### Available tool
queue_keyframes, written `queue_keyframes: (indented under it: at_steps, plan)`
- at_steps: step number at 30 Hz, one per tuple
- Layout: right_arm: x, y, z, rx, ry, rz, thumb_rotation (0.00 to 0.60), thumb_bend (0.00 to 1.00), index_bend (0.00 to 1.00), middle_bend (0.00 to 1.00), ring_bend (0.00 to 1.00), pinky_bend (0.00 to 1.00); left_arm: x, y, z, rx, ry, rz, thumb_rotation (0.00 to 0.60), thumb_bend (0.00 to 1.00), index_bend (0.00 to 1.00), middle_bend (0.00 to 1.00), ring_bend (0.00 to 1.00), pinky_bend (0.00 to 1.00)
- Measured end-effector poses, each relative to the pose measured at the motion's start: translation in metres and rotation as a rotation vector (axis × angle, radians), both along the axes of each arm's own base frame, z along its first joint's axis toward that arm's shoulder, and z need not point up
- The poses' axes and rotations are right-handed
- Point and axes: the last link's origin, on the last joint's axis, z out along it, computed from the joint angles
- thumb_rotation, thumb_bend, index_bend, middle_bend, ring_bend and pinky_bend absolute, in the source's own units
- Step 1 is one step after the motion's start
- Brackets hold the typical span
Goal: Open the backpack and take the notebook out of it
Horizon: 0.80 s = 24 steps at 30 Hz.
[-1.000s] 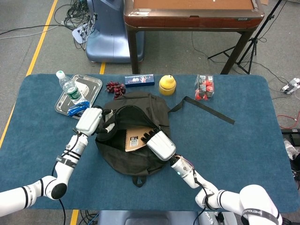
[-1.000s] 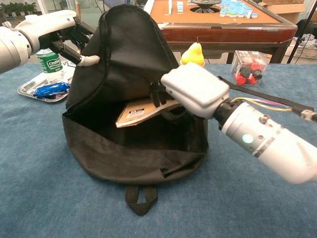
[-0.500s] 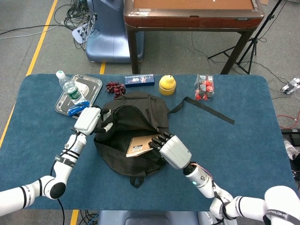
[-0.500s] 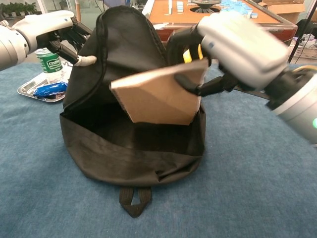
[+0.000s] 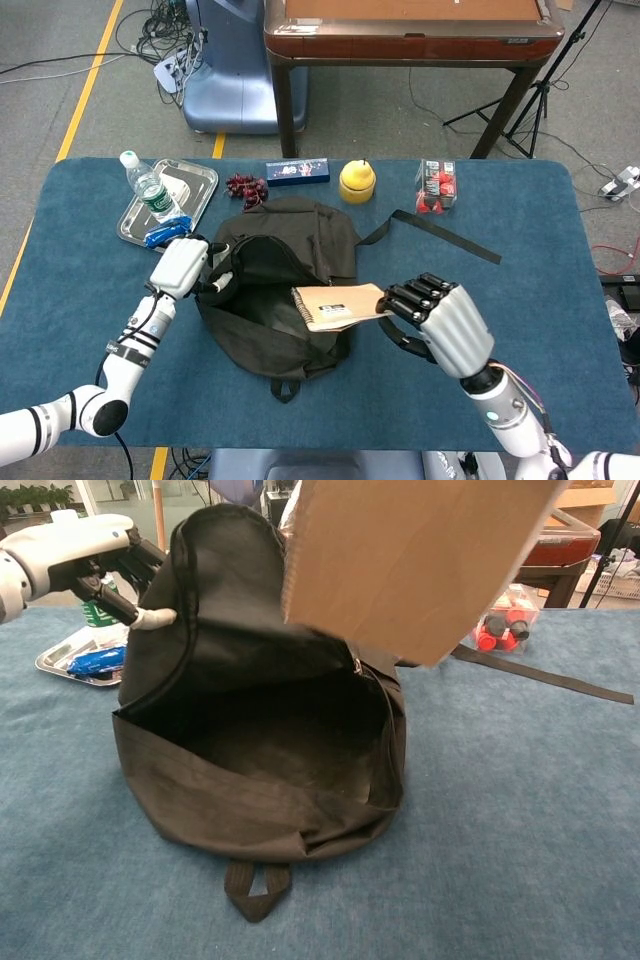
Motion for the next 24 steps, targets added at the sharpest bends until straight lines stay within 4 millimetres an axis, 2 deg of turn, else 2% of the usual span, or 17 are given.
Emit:
queue_keyframes:
  at_steps: [3,5,10,14,17,24]
  plan:
    - [-0.005,0.003,0.019,-0.027,-0.013,-0.022,0.600,0.54,1.00,0.68,0.63,0.66,0.000,-0.007,0.001,-0.024,0.019,-0.006,0.600,0.43,0.55,0.59,0.46,0.31]
    - [-0.009,0.003,0.028,-0.045,-0.015,-0.045,0.600,0.54,1.00,0.68,0.63,0.66,0.001,-0.013,0.001,-0.046,0.034,-0.011,0.600,0.37,0.43,0.49,0.40,0.30]
    - [-0.018,-0.005,0.033,-0.051,-0.008,-0.096,0.600,0.54,1.00,0.68,0.63,0.66,0.004,-0.026,0.002,-0.090,0.063,-0.024,0.600,0.27,0.24,0.32,0.28,0.27]
    - [-0.027,-0.016,0.031,-0.047,0.021,-0.145,0.600,0.54,1.00,0.68,0.63,0.66,0.004,-0.036,0.004,-0.107,0.093,-0.031,0.600,0.25,0.13,0.20,0.19,0.22]
    - [-0.033,-0.027,0.028,-0.052,0.049,-0.180,0.600,0.54,1.00,0.68,0.63,0.66,0.005,-0.040,0.008,-0.117,0.097,-0.029,0.600,0.24,0.09,0.17,0.17,0.21]
    - [-0.041,-0.054,0.013,-0.047,0.113,-0.220,0.600,0.54,1.00,0.68,0.63,0.66,-0.001,-0.044,0.023,-0.082,0.085,-0.004,0.600,0.23,0.08,0.17,0.17,0.21]
